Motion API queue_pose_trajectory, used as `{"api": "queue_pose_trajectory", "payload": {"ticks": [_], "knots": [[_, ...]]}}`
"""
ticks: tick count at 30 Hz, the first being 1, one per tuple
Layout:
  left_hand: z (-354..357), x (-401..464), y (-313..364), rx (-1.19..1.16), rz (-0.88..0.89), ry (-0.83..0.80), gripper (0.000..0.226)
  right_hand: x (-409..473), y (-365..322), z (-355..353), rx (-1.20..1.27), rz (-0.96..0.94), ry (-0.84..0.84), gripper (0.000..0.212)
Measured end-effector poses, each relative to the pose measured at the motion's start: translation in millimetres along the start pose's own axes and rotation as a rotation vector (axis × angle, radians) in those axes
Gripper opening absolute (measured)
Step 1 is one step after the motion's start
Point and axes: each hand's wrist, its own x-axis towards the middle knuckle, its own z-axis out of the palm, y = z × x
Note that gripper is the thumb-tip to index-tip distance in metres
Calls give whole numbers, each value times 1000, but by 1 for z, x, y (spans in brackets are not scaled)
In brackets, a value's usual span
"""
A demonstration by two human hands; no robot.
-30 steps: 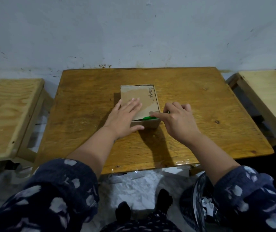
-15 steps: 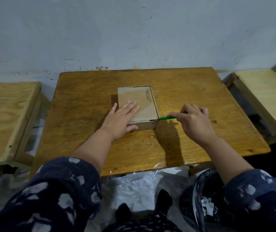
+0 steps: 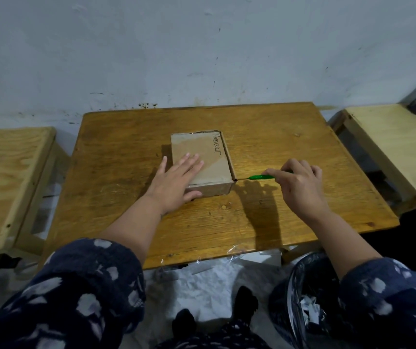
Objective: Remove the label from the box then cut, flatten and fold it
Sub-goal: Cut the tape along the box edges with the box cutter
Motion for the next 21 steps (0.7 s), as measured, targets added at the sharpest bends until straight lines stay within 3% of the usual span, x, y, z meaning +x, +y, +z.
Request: {"api": "queue_pose_trajectory", "payload": {"ticks": [4,8,11,15,21], "knots": [[0,0,4,-37,-28,18,77,11,-13,-8,196,125,-105,37],[-2,4,8,-155,-221,124,69,32,-26,-7,462,402,-282,35],[-8,10,7,-156,-335,92,76,51,-45,2,475,468,-280,32],[-11,15,7,-129,-363,-27,85,82,-71,18,266,403,-209,32],[-8,16,14,-20,-409,-55,82,122,-101,36,34,54,-82,38]]}}
